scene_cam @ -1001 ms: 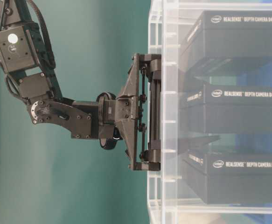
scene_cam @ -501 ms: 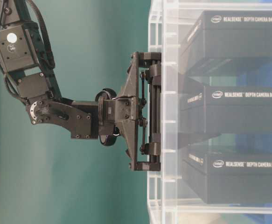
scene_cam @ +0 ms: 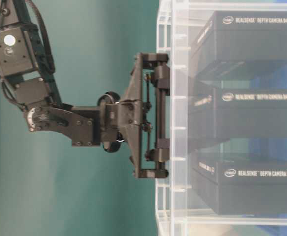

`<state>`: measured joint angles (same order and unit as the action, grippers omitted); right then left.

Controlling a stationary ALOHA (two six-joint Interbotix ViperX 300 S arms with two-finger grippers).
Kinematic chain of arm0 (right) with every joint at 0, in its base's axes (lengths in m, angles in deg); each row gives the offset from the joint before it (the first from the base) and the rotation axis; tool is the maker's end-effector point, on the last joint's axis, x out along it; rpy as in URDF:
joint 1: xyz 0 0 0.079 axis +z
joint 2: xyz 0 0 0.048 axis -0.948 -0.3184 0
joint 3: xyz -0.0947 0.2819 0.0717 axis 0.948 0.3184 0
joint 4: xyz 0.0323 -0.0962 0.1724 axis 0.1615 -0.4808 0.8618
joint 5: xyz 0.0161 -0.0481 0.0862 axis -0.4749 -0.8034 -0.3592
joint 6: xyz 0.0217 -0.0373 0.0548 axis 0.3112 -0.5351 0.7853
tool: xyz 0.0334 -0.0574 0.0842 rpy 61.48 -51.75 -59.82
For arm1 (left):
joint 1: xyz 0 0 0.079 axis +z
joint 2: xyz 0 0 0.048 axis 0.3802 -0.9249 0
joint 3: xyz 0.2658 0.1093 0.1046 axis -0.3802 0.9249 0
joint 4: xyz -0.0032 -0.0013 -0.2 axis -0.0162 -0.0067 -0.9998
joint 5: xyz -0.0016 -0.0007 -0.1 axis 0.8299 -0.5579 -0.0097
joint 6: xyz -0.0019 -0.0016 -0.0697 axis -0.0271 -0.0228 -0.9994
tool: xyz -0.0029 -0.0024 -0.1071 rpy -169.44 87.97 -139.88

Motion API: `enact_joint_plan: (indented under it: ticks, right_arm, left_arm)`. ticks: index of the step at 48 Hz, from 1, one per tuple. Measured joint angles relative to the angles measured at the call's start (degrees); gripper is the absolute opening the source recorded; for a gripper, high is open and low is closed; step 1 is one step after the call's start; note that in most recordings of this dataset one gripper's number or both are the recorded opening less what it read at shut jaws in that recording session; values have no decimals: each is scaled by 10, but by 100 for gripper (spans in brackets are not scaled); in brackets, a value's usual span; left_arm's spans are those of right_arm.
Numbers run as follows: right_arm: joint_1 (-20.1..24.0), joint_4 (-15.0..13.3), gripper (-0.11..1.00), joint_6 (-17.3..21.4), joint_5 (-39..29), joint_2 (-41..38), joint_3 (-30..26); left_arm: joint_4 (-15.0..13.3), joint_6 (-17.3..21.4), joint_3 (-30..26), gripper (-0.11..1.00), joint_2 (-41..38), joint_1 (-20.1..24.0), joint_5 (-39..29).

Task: Take the box out of the case with the right arm.
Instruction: 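Lower the right gripper around the middle box and close, then lift the middle box straight up out of the bin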

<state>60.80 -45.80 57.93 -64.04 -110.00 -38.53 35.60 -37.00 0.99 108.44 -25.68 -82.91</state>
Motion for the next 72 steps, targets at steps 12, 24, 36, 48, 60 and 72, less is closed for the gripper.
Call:
enact_joint_plan:
  ticks: [12,24,36,48,60,72]
  right_arm:
    - [4,-22,65,1,-67,21,-66]
    - [7,-57,65,-1,-177,23,-180]
    - [8,-62,65,-1,-255,24,-261]
    - [11,-69,65,0,-271,24,-283]
    - [12,-74,65,0,-272,24,-283]
    - [12,-78,65,0,-272,24,-283]
  left_arm:
    - [0,0,0,2,-1,0,-2]
    - [0,1,0,2,-1,0,-2]
    - [0,0,0,2,0,0,-2]
    - [0,0,0,2,0,0,-3]
    - [0,0,0,2,-1,0,-3]
    - [0,0,0,2,-1,0,-3]
